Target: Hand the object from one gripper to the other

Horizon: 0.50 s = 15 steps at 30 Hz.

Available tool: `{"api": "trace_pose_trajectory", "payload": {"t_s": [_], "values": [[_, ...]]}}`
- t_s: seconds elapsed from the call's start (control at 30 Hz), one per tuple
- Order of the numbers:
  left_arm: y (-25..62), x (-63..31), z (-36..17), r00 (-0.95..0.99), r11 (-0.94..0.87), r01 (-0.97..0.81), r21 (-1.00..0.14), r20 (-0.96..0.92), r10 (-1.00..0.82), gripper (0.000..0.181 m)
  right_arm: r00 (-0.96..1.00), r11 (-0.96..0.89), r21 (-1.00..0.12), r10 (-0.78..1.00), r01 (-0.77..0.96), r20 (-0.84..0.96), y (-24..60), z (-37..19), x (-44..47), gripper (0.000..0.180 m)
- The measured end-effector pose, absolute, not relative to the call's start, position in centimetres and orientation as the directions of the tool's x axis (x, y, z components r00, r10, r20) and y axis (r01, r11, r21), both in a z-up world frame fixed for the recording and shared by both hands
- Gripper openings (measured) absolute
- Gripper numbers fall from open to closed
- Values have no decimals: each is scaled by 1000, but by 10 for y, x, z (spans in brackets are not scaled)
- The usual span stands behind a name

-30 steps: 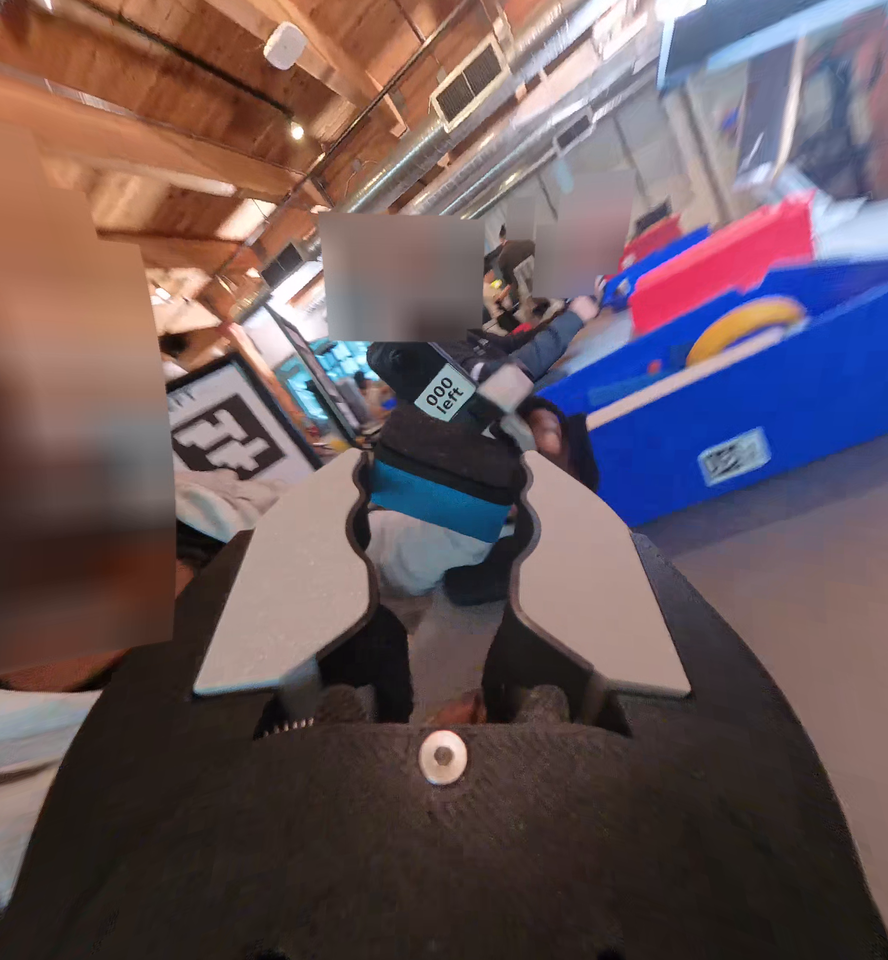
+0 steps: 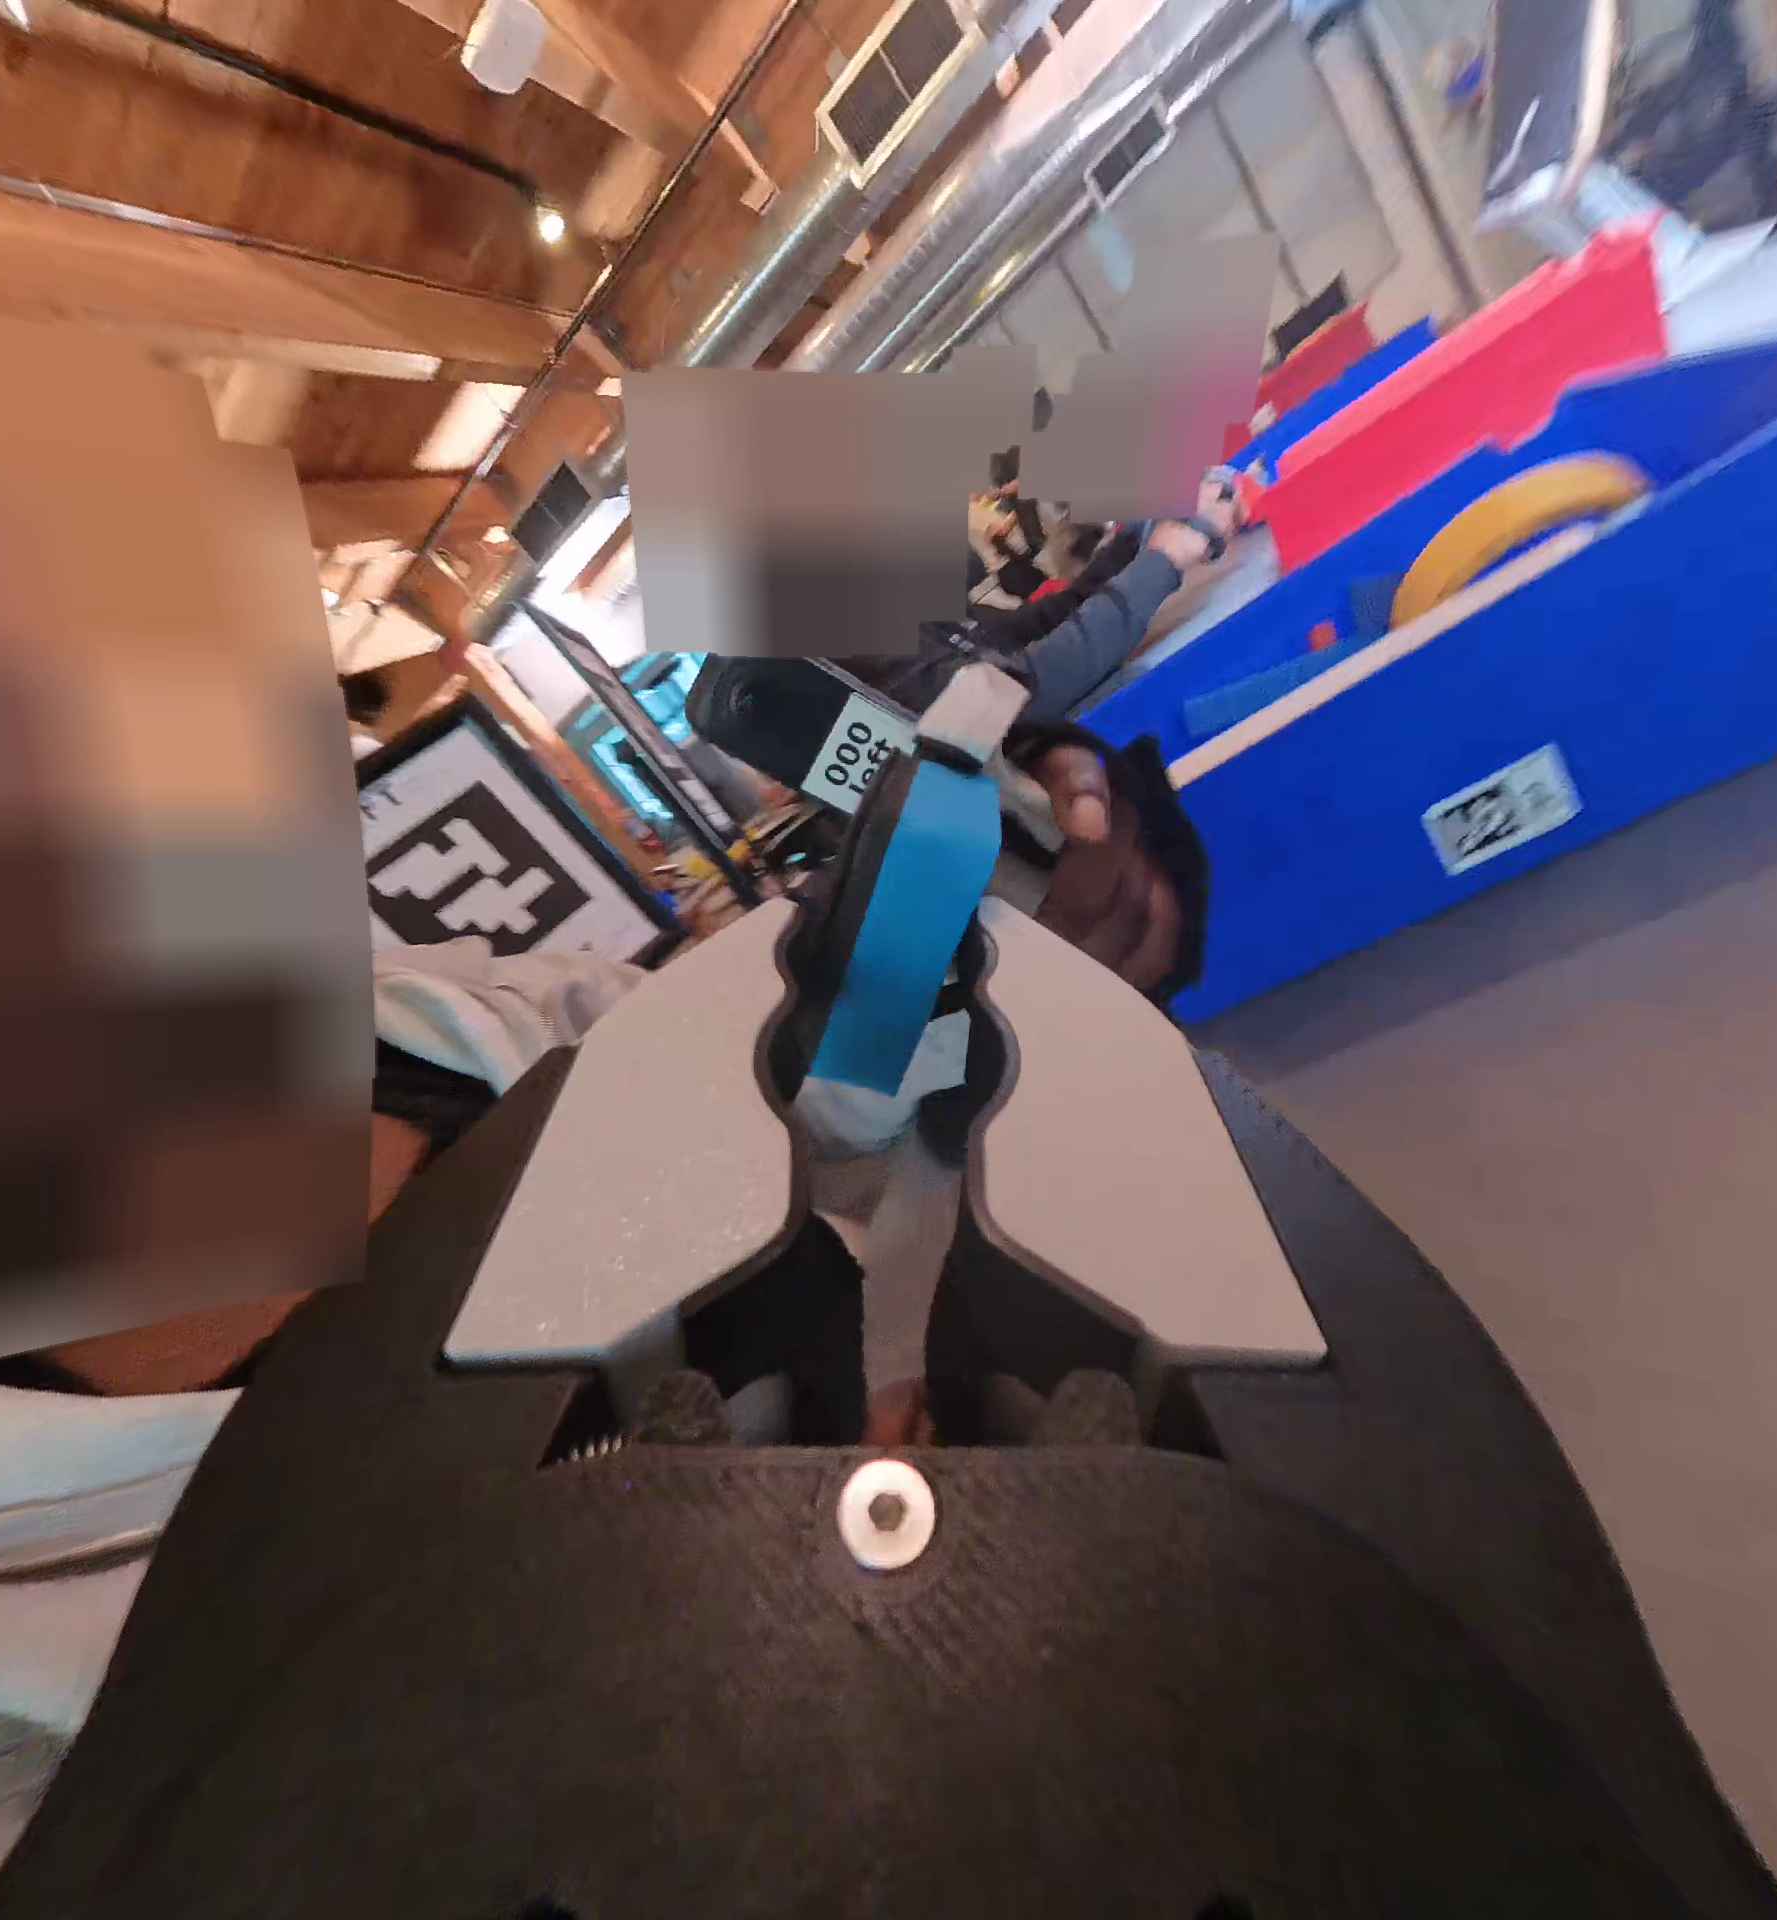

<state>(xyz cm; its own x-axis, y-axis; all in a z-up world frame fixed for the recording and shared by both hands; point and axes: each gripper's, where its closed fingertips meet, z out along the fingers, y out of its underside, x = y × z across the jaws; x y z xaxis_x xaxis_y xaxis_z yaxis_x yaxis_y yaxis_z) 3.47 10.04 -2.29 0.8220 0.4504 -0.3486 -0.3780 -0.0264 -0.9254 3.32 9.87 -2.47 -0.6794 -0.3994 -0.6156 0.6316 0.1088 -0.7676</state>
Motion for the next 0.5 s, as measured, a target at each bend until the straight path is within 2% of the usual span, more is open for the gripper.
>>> {"api": "trace_pose_trajectory", "payload": {"t_s": [0.03, 0.17, 0.23, 0.33, 0.43, 0.5], "values": [[99, 34, -19, 855, 39, -313, -949, -263, 446, 59, -732, 66, -807, -384, 587, -563, 100, -22, 30, 26], [96, 34, -15, 945, 220, 10, -975, 81, 317, 66, -876, -64, -917, -329, 393, -352, 108, -7, 28, 26], [99, 38, -14, 957, 265, 97, -959, 164, 241, 63, -911, -68, -944, -293, 323, -291, 107, -7, 28, 25], [100, 38, -15, 952, 275, 111, -955, 181, 246, 51, -922, -43, -962, -300, 269, -244, 103, -12, 35, 25], [101, 38, -20, 955, 236, 70, -969, 133, 263, 28, -935, 2, -975, -285, 221, -212, 96, -20, 38, 26], [100, 40, -18, 960, 229, 31, -973, 93, 265, 26, -934, 0, -974, -283, 226, -217, 95, -20, 38, 25]]}}
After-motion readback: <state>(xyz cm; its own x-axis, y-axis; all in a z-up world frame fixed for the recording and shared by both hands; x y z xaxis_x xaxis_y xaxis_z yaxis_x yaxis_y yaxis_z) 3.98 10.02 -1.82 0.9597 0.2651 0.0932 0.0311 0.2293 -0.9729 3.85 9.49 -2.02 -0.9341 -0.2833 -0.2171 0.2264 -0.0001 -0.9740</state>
